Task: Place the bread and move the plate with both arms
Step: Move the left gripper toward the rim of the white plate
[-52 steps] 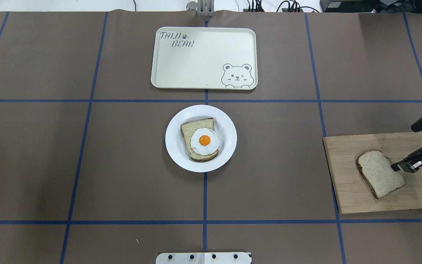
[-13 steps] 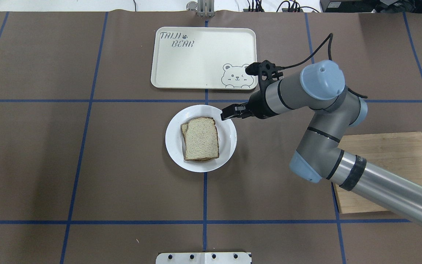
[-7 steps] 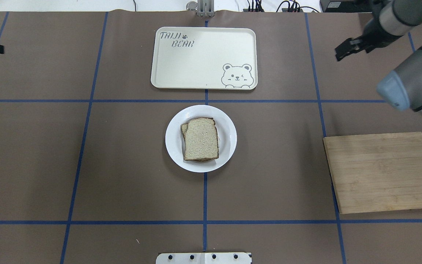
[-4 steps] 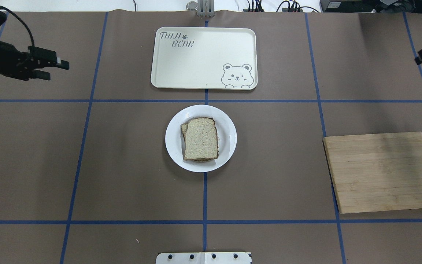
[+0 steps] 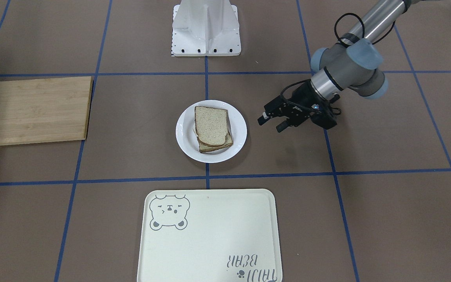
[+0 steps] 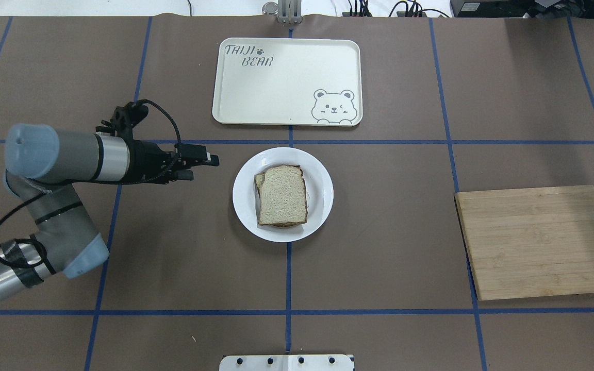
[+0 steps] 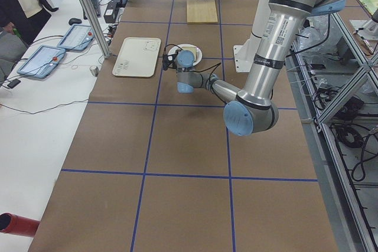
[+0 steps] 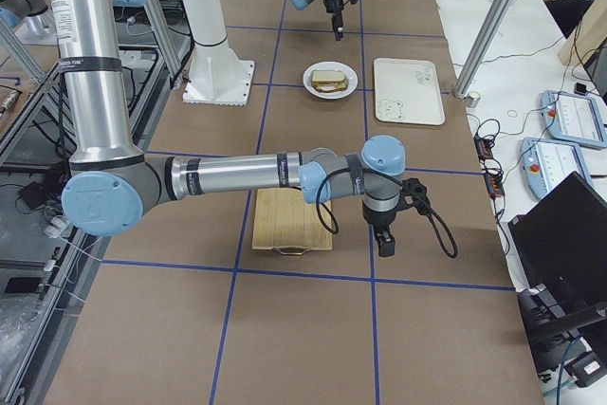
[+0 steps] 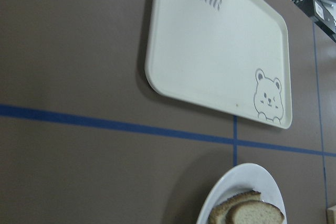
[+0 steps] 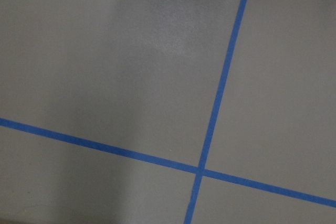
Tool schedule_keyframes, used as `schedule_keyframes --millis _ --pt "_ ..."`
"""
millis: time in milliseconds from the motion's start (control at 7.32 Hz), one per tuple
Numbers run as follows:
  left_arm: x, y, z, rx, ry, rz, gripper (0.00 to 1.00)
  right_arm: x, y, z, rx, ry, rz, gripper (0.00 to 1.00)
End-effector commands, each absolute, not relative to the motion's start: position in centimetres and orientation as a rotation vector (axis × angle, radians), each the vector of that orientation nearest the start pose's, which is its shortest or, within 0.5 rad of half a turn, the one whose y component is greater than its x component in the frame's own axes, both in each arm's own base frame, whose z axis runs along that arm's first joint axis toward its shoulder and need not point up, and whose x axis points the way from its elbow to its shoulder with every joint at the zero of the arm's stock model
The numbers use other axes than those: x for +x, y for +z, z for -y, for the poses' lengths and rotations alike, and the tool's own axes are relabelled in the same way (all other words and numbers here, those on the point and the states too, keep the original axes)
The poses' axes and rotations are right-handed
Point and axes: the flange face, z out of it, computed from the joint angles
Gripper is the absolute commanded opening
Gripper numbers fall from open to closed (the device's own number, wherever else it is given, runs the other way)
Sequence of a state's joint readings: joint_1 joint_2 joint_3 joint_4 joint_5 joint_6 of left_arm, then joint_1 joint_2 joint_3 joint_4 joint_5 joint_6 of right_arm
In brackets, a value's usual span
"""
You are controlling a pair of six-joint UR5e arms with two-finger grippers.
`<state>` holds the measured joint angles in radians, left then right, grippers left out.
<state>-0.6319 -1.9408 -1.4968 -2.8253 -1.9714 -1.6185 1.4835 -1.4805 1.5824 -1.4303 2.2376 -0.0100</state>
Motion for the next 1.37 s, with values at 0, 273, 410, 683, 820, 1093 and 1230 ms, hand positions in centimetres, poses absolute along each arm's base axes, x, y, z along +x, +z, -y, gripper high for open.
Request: schedule_keyframes --millis 0,273,410,683,820,1093,1230 --pt "47.2 34.9 41.7 0.098 -0.225 -1.585 0.89 2.7 60.0 54.5 0.207 -0.168 0.674 1.00" --pt "49.1 35.0 40.7 0.076 -0.246 -1.582 0.76 2.7 60.1 54.4 0.204 -0.167 0.674 1.00" --pt "49.9 35.1 39.8 0.064 -0.237 -1.579 0.67 2.8 60.3 54.3 0.201 -0.166 0.674 1.00" --pt "51.0 35.5 40.0 0.055 -0.239 -1.566 0.59 3.2 60.6 54.0 0.197 -0.160 0.676 1.00" --pt "51.5 35.1 39.9 0.054 -0.236 -1.569 0.59 3.6 60.8 53.8 0.191 -0.148 0.706 1.00" --pt "51.7 35.1 40.1 0.064 -0.244 -1.572 0.58 4.2 62.7 51.7 0.145 -0.115 0.769 1.00" --pt "51.8 35.3 40.1 0.065 -0.241 -1.577 0.56 4.8 63.7 50.8 0.117 -0.082 0.772 1.00"
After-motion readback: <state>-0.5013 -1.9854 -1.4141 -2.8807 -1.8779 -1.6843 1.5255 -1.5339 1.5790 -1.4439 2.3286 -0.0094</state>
